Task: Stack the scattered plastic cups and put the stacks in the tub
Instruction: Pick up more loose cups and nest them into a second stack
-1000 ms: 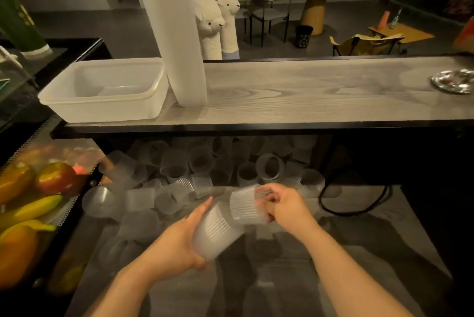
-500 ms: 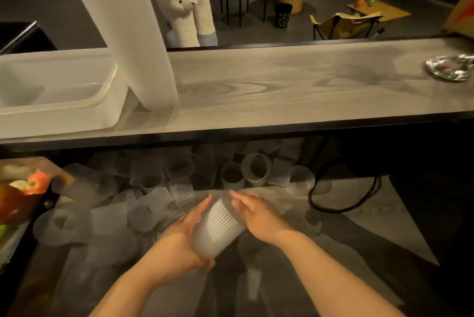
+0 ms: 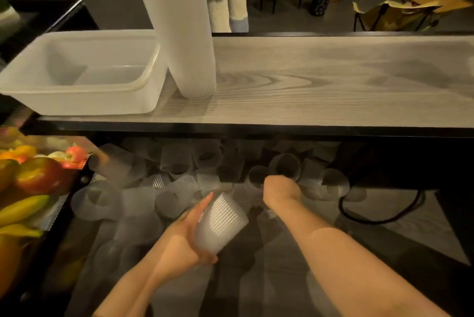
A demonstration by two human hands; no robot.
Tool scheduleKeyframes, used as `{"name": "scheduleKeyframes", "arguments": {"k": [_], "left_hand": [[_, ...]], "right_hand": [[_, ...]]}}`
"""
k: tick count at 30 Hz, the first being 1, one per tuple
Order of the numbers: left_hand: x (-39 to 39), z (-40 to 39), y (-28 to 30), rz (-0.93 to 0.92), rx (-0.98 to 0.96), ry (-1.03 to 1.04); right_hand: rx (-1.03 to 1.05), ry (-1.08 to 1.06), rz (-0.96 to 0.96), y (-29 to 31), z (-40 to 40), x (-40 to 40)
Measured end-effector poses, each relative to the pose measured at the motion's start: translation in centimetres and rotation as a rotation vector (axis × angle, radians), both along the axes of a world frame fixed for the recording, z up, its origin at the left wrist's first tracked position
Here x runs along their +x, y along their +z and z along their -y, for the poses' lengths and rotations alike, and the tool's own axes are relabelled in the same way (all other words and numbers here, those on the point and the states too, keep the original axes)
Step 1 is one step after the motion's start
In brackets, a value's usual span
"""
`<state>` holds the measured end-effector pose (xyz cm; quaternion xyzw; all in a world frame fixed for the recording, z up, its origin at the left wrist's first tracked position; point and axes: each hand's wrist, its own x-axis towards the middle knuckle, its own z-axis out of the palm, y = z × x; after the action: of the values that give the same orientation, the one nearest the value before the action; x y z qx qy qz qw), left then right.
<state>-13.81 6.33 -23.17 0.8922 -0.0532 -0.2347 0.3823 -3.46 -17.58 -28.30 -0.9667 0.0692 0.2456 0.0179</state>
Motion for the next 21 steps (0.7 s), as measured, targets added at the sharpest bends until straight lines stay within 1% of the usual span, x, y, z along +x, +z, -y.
{"name": "scheduleKeyframes", "arguments": {"k": [3, 5, 8, 12, 14, 17, 18, 19, 21], "left_hand": [[-0.3, -0.4, 0.1, -0.012, 0.0, 0.01], [-0.5, -0.4, 0.0, -0.015, 0.019, 0.002], [-0.9, -0.3, 0.0, -0.023, 0.023, 0.012], [-1.4, 0.0, 0.2, -0.02, 0.027, 0.011], [-1.5, 0.5, 0.5, -0.016, 0.038, -0.019], [-1.6, 1.1, 0.7, -0.001, 0.077, -0.056], [-1.6, 1.2, 0.7, 0.001, 0.089, -0.065], [-1.6, 1.4, 0.8, 0.006, 0.096, -0.074], [-1.8, 1.9, 1.1, 0.013, 0.102, -0.091]], "right_hand": [[-0.066, 0.112, 0.106, -0.9, 0.9, -1.5], [-0.061, 0.179, 0.174, -0.5, 1.4, -3.0], [-0.051, 0.247, 0.247, 1.8, 1.2, -6.2], [-0.057, 0.223, 0.229, 1.5, 0.8, -11.2], [-0.048, 0.216, 0.141, 1.9, 1.0, -12.8], [0.041, 0.156, 0.041, 2.4, 1.7, -13.9], [0.063, 0.124, 0.048, 2.6, 1.8, -14.1], [0.108, 0.055, 0.058, 2.3, 2.0, -14.2], [0.294, -0.22, 0.025, 2.6, 2.4, -14.6]]}}
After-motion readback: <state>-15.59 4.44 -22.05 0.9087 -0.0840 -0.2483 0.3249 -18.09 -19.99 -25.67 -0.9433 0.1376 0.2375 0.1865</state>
